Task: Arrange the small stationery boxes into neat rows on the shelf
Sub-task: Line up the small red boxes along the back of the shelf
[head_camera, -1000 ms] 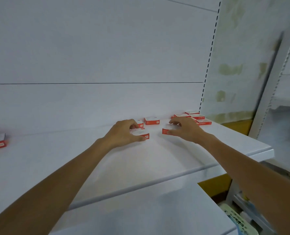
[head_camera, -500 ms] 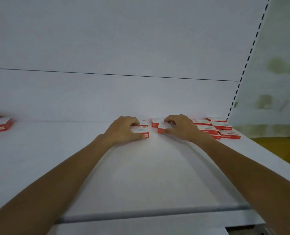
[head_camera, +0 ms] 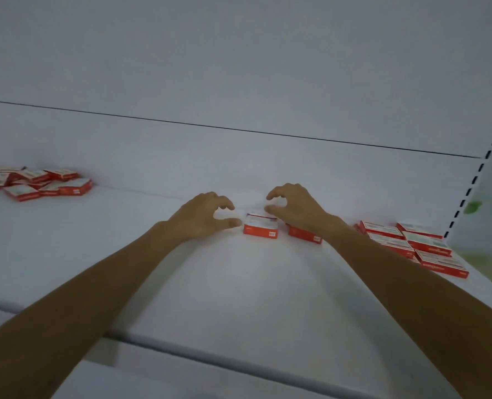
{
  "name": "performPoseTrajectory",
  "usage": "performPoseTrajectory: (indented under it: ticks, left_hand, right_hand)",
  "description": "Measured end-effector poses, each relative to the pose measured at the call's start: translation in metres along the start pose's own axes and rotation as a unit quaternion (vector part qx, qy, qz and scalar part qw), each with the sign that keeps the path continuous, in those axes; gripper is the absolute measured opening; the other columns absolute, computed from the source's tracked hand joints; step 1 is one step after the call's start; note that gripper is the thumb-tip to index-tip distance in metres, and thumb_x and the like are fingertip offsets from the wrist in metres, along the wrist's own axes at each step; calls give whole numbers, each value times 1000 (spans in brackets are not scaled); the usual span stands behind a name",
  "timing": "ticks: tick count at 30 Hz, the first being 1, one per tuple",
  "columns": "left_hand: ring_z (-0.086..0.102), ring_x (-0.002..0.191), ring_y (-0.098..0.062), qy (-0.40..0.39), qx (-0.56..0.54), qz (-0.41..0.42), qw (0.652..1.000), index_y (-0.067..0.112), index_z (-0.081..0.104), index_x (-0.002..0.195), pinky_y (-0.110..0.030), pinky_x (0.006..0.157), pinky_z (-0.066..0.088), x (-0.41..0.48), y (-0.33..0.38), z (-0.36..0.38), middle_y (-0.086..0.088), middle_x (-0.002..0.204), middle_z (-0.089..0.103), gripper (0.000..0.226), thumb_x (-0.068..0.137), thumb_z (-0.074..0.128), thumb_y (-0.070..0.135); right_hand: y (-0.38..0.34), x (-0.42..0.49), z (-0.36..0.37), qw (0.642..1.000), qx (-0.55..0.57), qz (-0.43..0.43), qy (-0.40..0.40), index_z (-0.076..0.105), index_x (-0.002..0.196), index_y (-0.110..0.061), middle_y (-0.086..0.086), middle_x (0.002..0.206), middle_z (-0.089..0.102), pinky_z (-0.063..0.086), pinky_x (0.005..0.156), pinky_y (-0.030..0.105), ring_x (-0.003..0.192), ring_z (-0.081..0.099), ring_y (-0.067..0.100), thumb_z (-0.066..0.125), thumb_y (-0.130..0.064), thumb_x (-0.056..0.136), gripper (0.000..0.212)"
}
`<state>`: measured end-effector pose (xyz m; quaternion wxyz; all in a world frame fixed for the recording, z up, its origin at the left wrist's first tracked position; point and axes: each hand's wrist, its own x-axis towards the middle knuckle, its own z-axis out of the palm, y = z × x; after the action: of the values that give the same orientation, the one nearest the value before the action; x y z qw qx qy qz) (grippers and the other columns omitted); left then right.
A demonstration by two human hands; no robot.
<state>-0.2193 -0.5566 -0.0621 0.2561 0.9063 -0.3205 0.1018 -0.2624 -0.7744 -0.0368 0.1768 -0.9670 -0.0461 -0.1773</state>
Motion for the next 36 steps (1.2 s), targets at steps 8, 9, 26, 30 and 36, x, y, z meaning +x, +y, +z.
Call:
performPoseTrajectory:
  ticks: [8, 9, 26, 30, 36]
  left_hand:
    - [51, 90, -10, 85, 53, -128, 987, 25, 65, 96, -25, 80, 38, -109, -90, -100, 9, 98, 59, 30, 83, 54, 49]
    - [52, 89, -11, 94, 60, -143, 983, 23, 66, 96, -25, 79, 37, -126, -102, -113, 9, 98, 60, 29, 84, 54, 47]
    - [52, 91, -14, 162, 106, -256, 947, 15, 63, 104, -28, 83, 41, -306, -241, -240, -4, 105, 63, 23, 88, 56, 30]
    - [51, 90, -12, 156, 103, -248, 951, 13, 63, 105, -25, 80, 39, -327, -266, -252, -4, 105, 63, 24, 89, 55, 28]
    - [51, 92, -11, 147, 97, -247, 953, 14, 63, 106, -22, 77, 35, -340, -295, -265, -3, 107, 63, 24, 90, 54, 29]
  right_hand:
    - [-149, 53, 67, 981, 114, -156, -27, 61, 108, -11, 4, 106, 63, 44, 88, 29, 99, 56, 18, 61, -22, 84, 26]
    - [-172, 56, 77, 976, 135, -166, -37, 61, 109, -11, 5, 106, 63, 46, 89, 30, 98, 56, 17, 62, -21, 84, 27]
    - [-428, 70, 196, 940, 148, -291, -101, 57, 116, -10, 7, 113, 61, 46, 87, 30, 99, 56, 18, 60, -23, 86, 33]
    - [-449, 71, 216, 942, 133, -294, -98, 58, 114, -10, 7, 113, 62, 47, 88, 33, 98, 56, 18, 59, -23, 86, 31]
    - [-464, 79, 223, 955, 105, -260, -101, 57, 116, -10, 7, 113, 61, 47, 90, 34, 100, 56, 19, 59, -23, 87, 32]
